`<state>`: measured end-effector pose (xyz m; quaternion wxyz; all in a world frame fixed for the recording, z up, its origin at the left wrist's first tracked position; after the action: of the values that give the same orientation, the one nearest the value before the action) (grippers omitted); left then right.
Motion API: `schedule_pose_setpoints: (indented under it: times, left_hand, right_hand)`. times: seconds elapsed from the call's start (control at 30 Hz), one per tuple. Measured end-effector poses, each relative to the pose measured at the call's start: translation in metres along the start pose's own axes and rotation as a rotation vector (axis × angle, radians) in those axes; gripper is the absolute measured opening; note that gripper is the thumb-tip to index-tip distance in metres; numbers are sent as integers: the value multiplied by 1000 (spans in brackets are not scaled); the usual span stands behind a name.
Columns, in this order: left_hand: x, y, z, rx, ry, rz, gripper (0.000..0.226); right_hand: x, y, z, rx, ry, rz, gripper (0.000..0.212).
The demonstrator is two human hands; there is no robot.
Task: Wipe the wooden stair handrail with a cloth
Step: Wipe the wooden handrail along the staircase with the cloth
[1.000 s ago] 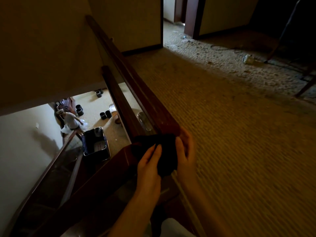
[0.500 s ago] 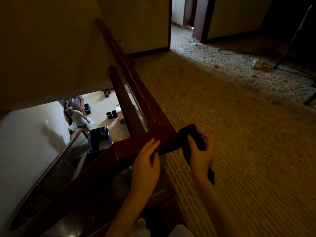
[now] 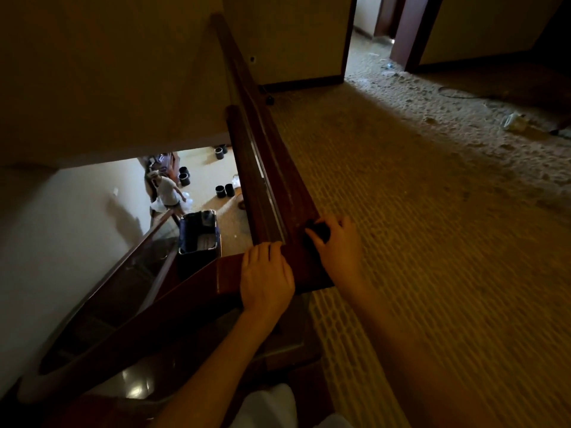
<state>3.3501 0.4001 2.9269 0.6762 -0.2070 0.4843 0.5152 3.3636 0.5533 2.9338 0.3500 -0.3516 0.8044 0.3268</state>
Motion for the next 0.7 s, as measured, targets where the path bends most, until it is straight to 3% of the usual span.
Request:
schedule_pose_setpoints:
  times: [0.1,0.23,0.3,0.4,0.5,0.6,0.7]
  left_hand:
    - [4,4,0,-12,41,-48,35]
    - [6,9,-1,-13,122,-133,40]
    - [6,12,-2,-14,138,-139,42]
    - [7,11,-3,-25,125,-154,43]
    - [9,13,-3,-49,123,-155,46]
    - [13,19,-2,-106,134,-171,41]
    - [12,21,0,-140,120,-157,36]
  right_hand:
    - [-3,-33,-1,-199,-54,85,20]
    - [10,8,-28,-444,-66,-147,24]
    - [18,39,-30,-378,-85,-169,28]
    - [16,44,-6,-80,-46,-50,28]
    - [12,-6,-6,-235,-15,-7,23]
    - [15,1,-16,-463,17,-100,24]
    - [33,63,-27,-442,21,-194,29]
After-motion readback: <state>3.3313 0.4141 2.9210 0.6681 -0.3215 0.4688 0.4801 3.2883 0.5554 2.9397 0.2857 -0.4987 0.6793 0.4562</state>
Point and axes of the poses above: each hand's wrist, its own y-axis towards the middle knuckle, its own x-axis out of the palm, z = x × y, the point moved 4 cm from there along y, towards the middle knuckle, and after that the axes turned 8 degrees about -y, right-handed, at the moved point
